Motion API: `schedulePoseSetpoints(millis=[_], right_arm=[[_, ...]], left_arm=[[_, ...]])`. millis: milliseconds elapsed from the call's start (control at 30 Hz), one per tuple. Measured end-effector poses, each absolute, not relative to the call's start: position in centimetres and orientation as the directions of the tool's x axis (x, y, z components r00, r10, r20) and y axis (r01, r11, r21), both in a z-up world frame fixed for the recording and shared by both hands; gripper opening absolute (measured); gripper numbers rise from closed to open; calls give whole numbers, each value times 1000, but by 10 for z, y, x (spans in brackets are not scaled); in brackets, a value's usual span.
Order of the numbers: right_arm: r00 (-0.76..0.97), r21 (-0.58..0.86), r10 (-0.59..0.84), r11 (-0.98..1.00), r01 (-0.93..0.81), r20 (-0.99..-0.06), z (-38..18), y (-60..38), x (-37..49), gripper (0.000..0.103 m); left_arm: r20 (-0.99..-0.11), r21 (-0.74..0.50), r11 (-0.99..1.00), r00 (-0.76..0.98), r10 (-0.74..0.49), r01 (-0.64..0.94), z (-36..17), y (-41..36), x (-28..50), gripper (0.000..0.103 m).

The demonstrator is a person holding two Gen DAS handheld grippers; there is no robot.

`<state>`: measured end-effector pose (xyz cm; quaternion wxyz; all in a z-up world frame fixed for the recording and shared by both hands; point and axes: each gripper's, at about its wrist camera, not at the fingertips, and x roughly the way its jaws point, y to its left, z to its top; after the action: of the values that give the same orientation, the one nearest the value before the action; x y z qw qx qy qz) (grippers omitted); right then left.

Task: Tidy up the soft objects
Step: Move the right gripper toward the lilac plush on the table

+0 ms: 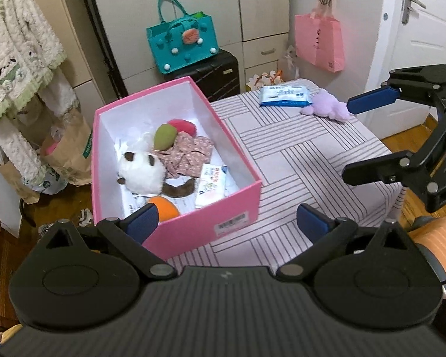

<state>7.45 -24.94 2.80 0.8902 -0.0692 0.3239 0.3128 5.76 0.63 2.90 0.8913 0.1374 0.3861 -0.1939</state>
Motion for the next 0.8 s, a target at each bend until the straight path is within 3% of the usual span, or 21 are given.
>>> schedulePoseSetpoints(millis=[300, 600, 667, 800], right_arm=[[609, 95, 487, 823, -560, -626, 2, -280, 63, 94], [652, 122, 454, 864, -488, -607, -26, -318, 65, 94], [677, 112, 453, 868, -485, -580, -32, -325, 67, 94], [814, 35, 396, 906, -422, -426, -45, -344, 66, 94]], left_arm=[[-767, 75, 854, 577, -280, 514, 9, -23, 56, 101], [-740, 28, 825, 567, -363, 564, -4, -48, 63, 101], [-734, 19, 824, 568, -373, 566, -7, -53, 67, 100], [-707, -13, 826, 579, -406, 564, -14, -64, 78, 100]])
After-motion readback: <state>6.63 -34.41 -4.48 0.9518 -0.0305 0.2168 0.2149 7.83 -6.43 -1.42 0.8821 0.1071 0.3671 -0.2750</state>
